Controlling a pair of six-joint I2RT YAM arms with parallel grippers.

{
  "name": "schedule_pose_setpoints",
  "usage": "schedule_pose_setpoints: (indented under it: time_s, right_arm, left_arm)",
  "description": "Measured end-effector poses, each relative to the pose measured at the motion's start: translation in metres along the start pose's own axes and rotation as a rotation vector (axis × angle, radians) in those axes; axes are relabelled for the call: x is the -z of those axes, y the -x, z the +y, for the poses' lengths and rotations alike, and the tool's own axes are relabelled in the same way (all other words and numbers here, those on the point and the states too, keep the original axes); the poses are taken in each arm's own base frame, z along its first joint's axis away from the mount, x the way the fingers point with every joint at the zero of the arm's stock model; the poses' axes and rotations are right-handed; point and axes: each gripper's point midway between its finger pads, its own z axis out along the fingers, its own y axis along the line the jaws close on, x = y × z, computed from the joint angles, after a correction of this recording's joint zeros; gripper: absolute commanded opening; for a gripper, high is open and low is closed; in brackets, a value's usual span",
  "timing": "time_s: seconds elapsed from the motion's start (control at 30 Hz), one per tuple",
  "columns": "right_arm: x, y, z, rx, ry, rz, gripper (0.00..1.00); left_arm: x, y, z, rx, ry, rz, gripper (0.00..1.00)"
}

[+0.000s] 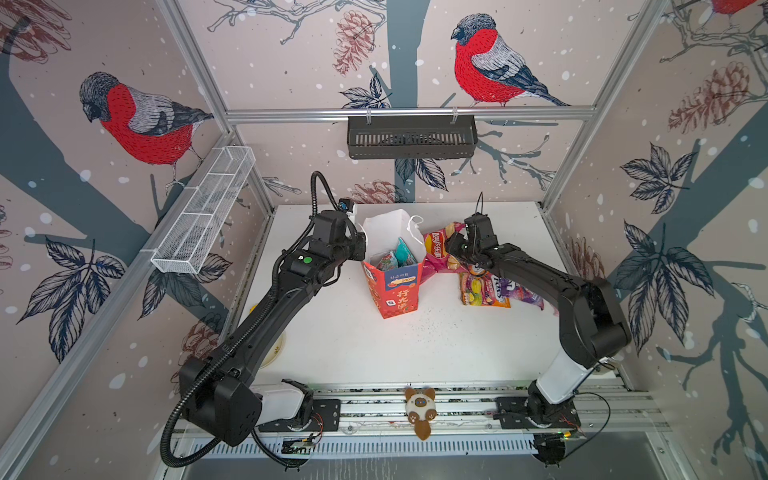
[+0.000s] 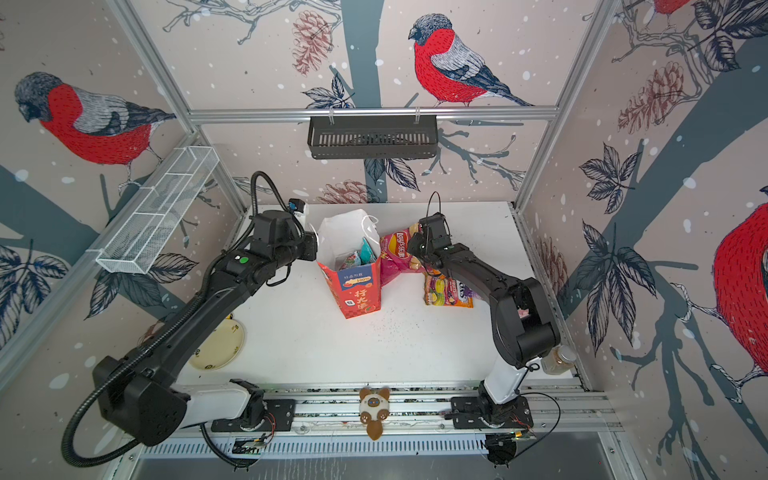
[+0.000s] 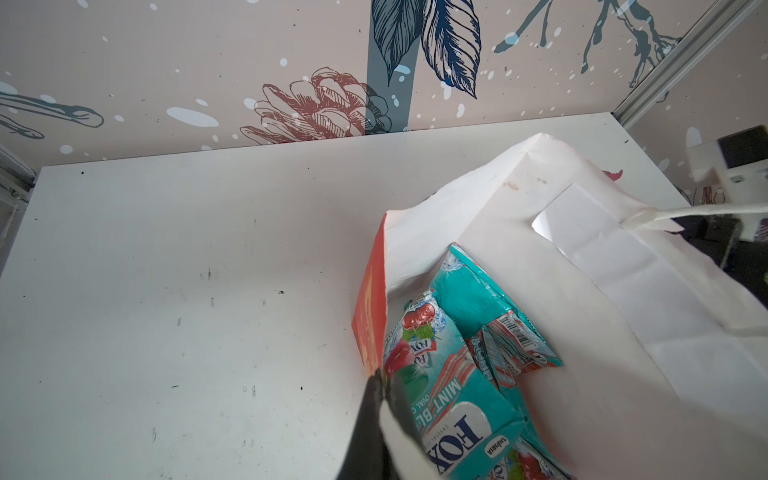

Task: Take the snacks out of the paper bag
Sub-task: 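Lower the pink Lay's packet beside the other packets and open the right gripper, then tilt the bag with the left gripper while the right gripper nears its opening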

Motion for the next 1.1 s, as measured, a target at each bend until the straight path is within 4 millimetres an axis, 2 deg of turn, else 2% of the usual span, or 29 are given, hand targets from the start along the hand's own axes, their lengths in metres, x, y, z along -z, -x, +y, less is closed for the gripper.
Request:
schedule_pose_setpoints:
  time_s: [0.13, 0.23, 0.4, 0.53, 0.7, 0.9, 1.1]
  right_arm:
    - [0.028, 0.021, -0.001, 0.026, -0.037, -0.073, 0.56]
    - [0.056, 0.040, 0.005, 0.049, -0.042, -0.141, 0.57]
    - [0.097, 0.063, 0.034, 0.096, 0.047, -0.203, 0.58]
    - [0.110, 0.064, 0.059, 0.115, 0.150, -0.172, 0.58]
    - [0.118, 0.053, 0.093, 0.147, 0.267, -0.102, 0.58]
    - [0.128, 0.047, 0.117, 0.191, 0.332, -0.075, 0.58]
    - [0.151, 0.064, 0.137, 0.235, 0.375, -0.129, 0.58]
  left_arm:
    - [-0.002, 0.001, 0.001, -0.006, 0.005, 0.001, 0.00]
    - [-0.003, 0.002, 0.001, -0.014, 0.005, 0.001, 0.00]
    - [-0.005, 0.004, 0.004, -0.048, 0.020, -0.007, 0.00]
    - [-0.007, 0.006, 0.005, -0.091, 0.024, -0.015, 0.00]
    - [-0.012, 0.020, 0.008, -0.129, 0.042, -0.020, 0.00]
    - [-0.022, 0.032, 0.012, -0.160, -0.016, -0.004, 0.00]
    - [-0.032, 0.037, -0.004, -0.242, -0.122, 0.013, 0.00]
